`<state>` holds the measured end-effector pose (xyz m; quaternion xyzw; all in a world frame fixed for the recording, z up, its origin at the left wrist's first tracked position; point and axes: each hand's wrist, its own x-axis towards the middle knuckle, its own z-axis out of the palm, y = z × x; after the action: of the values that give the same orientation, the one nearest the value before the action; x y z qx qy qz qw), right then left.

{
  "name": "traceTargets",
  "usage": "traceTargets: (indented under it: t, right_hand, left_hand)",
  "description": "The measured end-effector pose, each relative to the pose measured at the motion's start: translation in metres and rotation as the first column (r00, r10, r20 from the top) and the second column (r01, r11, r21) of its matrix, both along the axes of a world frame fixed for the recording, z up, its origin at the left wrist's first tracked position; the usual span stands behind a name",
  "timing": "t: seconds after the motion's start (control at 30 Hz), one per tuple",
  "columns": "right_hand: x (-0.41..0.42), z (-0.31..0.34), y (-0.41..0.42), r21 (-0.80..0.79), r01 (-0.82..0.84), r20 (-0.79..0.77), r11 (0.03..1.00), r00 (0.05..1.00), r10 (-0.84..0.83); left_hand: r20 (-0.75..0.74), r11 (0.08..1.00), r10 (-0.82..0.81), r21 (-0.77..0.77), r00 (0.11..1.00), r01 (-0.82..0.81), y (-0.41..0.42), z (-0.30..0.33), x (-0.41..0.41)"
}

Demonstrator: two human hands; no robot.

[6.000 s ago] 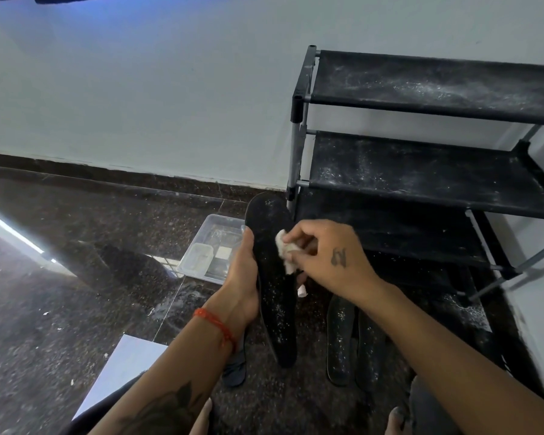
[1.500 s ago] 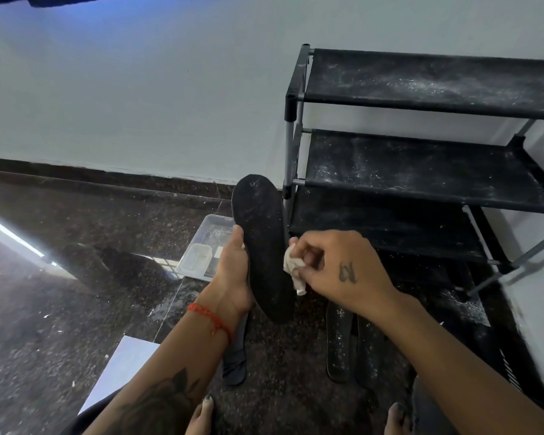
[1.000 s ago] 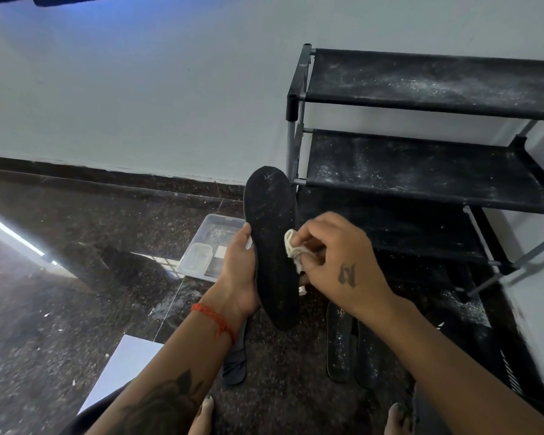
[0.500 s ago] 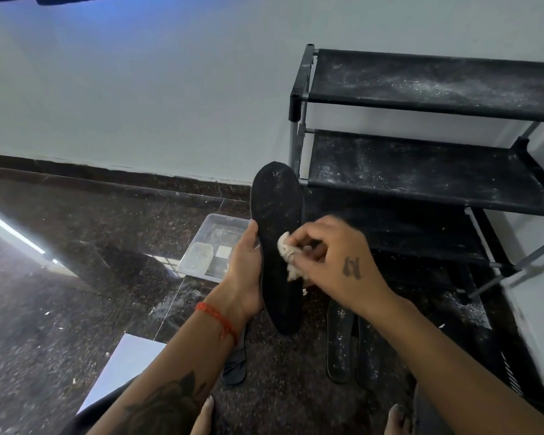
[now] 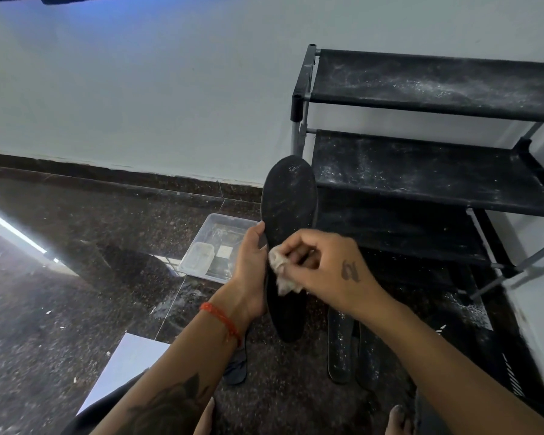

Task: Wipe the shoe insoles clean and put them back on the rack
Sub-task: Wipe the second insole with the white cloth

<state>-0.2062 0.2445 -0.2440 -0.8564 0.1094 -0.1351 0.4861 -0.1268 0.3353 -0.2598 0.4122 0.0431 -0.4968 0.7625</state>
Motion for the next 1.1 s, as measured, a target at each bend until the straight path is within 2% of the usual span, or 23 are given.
traceTargets:
  t: [0.03,0.1,0.2,0.3,0.4,0.5,0.53,0.57,0.63,0.77,0.83,0.9,0.97,1.0,1.1]
  right_hand:
    - [0.000,0.000,0.007,0.027,-0.064,-0.007,0.998,0.998,0.064]
    - [0.001,-0.006,0.013,-0.067,-0.087,0.023,0.994,0.996,0.089]
    - [0.003,-0.013,0.003,-0.399,0.023,0.037,0.917,0.999,-0.009]
    - [0.003,-0.010,-0.014,-0.497,0.168,0.041,0.851,0.985,-0.170]
    - [0.002,-0.005,-0.023,-0.450,0.259,0.126,0.855,0.966,-0.227]
    - [0.002,-0.002,-0.008,-0.180,0.086,0.121,0.980,0.991,-0.065]
    - [0.003,-0.004,0.000,-0.123,0.017,0.110,0.992,0.994,-0.003]
    - [0.003,-0.007,0.006,-0.133,-0.022,0.108,0.991,0.993,0.037]
    - [0.005,-0.015,0.009,-0.254,-0.014,0.111,0.967,0.993,0.044]
    - [0.007,-0.015,-0.008,-0.456,0.140,0.126,0.879,0.988,-0.091]
    - [0.007,-0.011,-0.020,-0.433,0.244,0.138,0.868,0.969,-0.204]
    - [0.005,-0.007,-0.027,-0.301,0.282,0.146,0.911,0.958,-0.249]
    - [0.005,-0.002,-0.019,-0.105,0.189,0.126,0.976,0.976,-0.175]
    - [0.005,-0.002,-0.010,-0.069,0.115,0.117,0.991,0.987,-0.106]
    - [0.005,-0.009,0.009,-0.196,-0.006,0.109,0.981,0.994,0.028]
  left_hand:
    - [-0.008,0.999,0.030,0.014,1.000,-0.030,0.000,-0.003,0.001]
    - [-0.003,0.998,0.047,0.038,0.999,-0.047,0.000,-0.006,0.002]
    - [0.037,0.999,-0.012,0.042,0.999,0.011,0.000,-0.008,0.001]
    - [0.076,0.997,-0.074,0.040,0.994,0.072,-0.002,-0.009,-0.002]
    - [0.069,0.996,-0.087,-0.029,0.994,0.089,-0.002,-0.005,-0.002]
    - [0.032,0.998,-0.031,-0.051,0.999,0.033,-0.002,-0.006,0.000]
    - [0.021,0.999,-0.003,-0.043,1.000,0.003,-0.003,-0.008,0.001]
    - [0.021,1.000,0.019,-0.022,1.000,-0.018,-0.003,-0.010,0.001]
    - [0.036,0.999,0.030,0.018,0.999,-0.031,-0.002,-0.013,0.001]
    - [0.084,0.997,-0.061,0.044,0.995,0.057,-0.005,-0.012,-0.004]
    - [0.075,0.996,-0.087,0.013,0.993,0.087,-0.005,-0.011,-0.006]
    - [0.058,0.996,-0.088,-0.023,0.994,0.089,-0.004,-0.009,-0.005]
    - [0.042,0.997,-0.069,-0.042,0.997,0.070,-0.003,-0.008,-0.003]
    - [0.027,0.998,-0.048,-0.049,0.999,0.049,-0.002,-0.009,-0.002]
    - [-0.006,0.999,0.011,-0.046,1.000,-0.012,-0.003,-0.015,0.001]
